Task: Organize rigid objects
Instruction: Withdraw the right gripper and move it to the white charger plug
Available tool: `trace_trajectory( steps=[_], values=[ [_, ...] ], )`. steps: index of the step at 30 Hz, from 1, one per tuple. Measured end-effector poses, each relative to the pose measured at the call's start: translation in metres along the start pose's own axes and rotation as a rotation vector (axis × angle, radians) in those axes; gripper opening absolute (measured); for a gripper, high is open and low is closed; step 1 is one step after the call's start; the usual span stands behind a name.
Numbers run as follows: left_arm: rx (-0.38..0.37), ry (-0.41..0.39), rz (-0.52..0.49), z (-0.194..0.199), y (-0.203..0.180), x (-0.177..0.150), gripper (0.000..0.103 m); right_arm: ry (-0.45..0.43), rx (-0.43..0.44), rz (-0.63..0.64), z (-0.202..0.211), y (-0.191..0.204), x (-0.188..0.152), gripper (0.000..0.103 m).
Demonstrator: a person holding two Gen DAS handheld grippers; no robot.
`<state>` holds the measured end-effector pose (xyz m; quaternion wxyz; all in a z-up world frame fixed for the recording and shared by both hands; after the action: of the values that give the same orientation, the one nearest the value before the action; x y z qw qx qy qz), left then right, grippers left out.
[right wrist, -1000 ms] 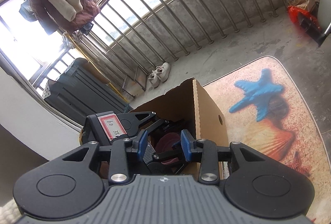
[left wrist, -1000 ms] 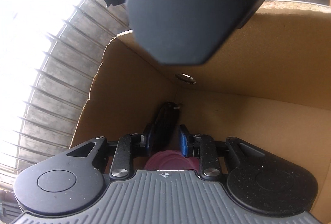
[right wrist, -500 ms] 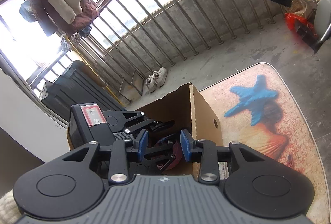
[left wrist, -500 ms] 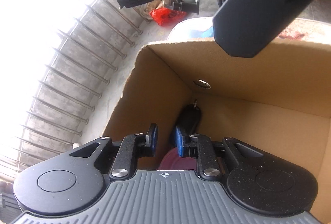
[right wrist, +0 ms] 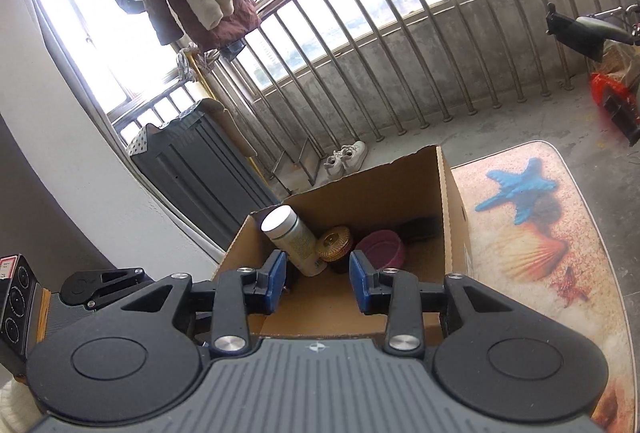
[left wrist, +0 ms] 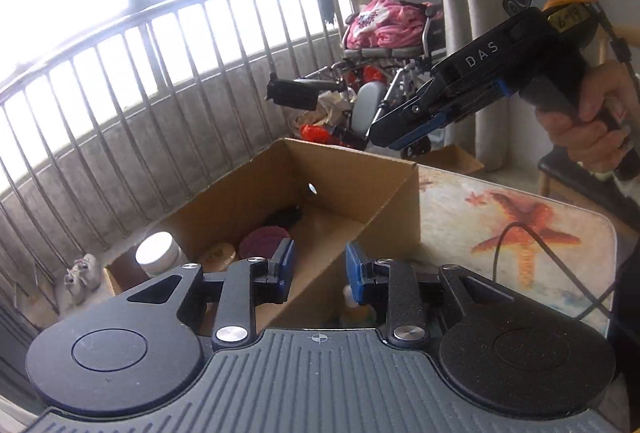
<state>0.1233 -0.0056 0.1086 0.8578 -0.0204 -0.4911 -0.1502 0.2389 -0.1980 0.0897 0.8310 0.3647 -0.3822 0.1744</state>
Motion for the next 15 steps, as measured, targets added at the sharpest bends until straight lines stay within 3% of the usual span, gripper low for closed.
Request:
trace_trajectory(
  steps=[2, 5, 11, 15],
  values=[
    [-0.030, 0.011, 0.087, -0.008, -0.004, -0.019, 0.052, 0.023, -0.001, 0.003, 0.004, 0.006, -0.017, 0.038],
    [-0.005, 0.013, 0.142, -0.024, -0.016, -0.048, 0.059, 0.040, -0.022, -0.014, 0.006, 0.009, -0.042, 0.039],
    [-0.009, 0.091, 0.239, -0.051, -0.026, -0.075, 0.065, 0.125, -0.042, -0.101, -0.007, 0.001, -0.079, 0.039],
    [0.047, 0.075, 0.283, -0.069, -0.022, -0.085, 0.063, 0.139, -0.053, -0.103, -0.009, 0.005, -0.092, 0.039]
  ],
)
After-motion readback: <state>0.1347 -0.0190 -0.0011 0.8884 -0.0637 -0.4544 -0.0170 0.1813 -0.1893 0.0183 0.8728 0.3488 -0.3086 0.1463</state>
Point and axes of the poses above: each gripper's, at about its wrist camera, not at the fingertips, and z roughly against the way its jaws point, y to its left, x to its top, the point moved 2 cm from there along -z, roughly the way its jaws point, and after that the axes turned 5 degrees about z, right-handed, at the moved point
